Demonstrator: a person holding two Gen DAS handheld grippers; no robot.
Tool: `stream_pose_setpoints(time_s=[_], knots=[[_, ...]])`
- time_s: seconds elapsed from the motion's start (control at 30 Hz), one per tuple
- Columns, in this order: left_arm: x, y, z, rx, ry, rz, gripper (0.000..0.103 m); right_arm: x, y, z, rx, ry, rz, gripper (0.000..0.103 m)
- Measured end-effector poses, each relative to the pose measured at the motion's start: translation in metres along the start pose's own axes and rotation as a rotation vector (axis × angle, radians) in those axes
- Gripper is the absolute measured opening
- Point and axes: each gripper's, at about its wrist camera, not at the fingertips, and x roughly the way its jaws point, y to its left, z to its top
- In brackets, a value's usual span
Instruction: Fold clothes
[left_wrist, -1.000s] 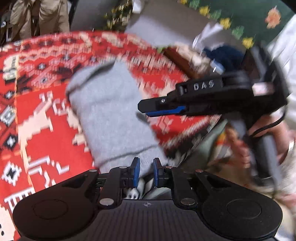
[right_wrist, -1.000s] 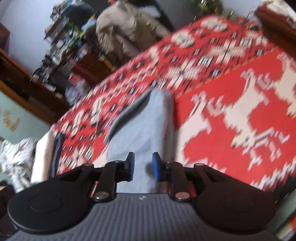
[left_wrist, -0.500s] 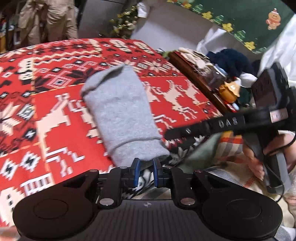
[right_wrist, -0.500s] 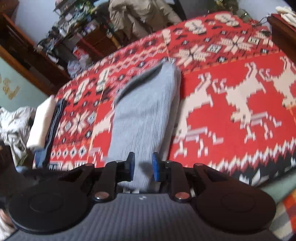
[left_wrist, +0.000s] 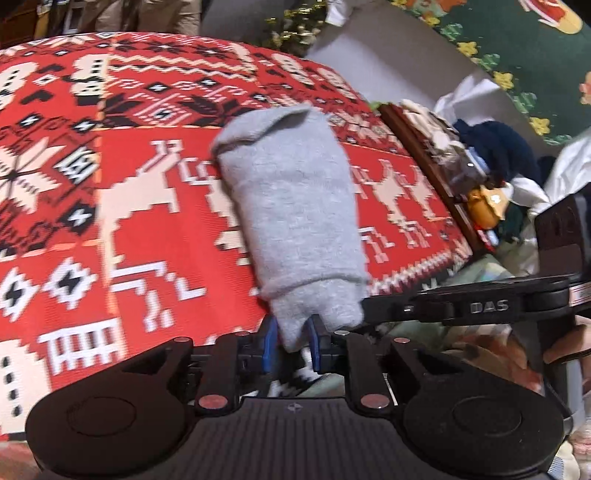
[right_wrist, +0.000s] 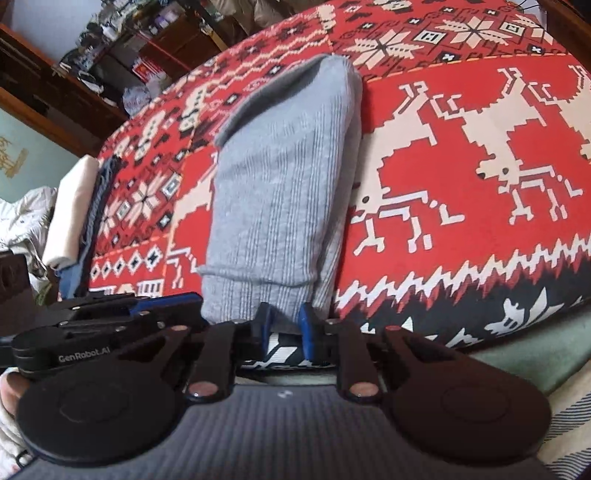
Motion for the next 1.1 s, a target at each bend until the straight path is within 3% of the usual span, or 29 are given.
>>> stream_pose_setpoints(time_s=[0.03,0.23,0.4,0.43,0.47,0.53,0.63,0.73,0.83,0.97,1.1], knots=[[0.001,-0.002,0.0,0.012,0.002,-0.006,0.0,0.0,0.001,0.0,-0.003,-0.001,-0.002,0.006],[-0.007,-0.016,-0.013,0.108,0.022,0.043,0.0,-0.01,0.002,-0.008,-0.03,0.009,-0.003,0.005],[-0.014,-0.006,-0.009,0.056,-0.012,0.003,0.0,-0.014,-0.005,-0.009,-0.009,0.019,-0.012,0.005],[-0.017,-0.003,-0.008,0.035,-0.023,-0.01,0.002,-0.016,-0.007,-0.008,0.006,0.016,-0.002,0.006],[-0.017,0.0,-0.006,0.012,-0.029,-0.013,0.01,-0.018,-0.011,-0.007,0.022,0.013,0.009,0.007],[-0.015,0.005,-0.003,-0.024,-0.027,-0.018,0.012,-0.021,-0.014,-0.006,0.044,0.003,0.027,0.016],[-0.01,0.007,-0.001,-0.039,-0.01,-0.018,0.012,-0.029,-0.017,-0.002,0.063,-0.032,0.064,0.019],[-0.003,0.004,0.001,-0.036,0.003,-0.027,0.02,-0.039,-0.023,0.011,0.096,-0.108,0.1,0.022],[0.005,0.002,0.001,-0.034,0.018,-0.018,0.02,-0.041,-0.022,0.04,0.09,-0.213,0.013,0.024],[0.013,0.0,0.001,-0.025,0.026,0.002,0.01,-0.033,-0.029,0.084,0.105,-0.329,-0.054,0.024],[0.012,-0.002,0.0,-0.008,0.018,0.012,0.006,-0.01,-0.042,0.126,0.115,-0.343,-0.055,0.025]])
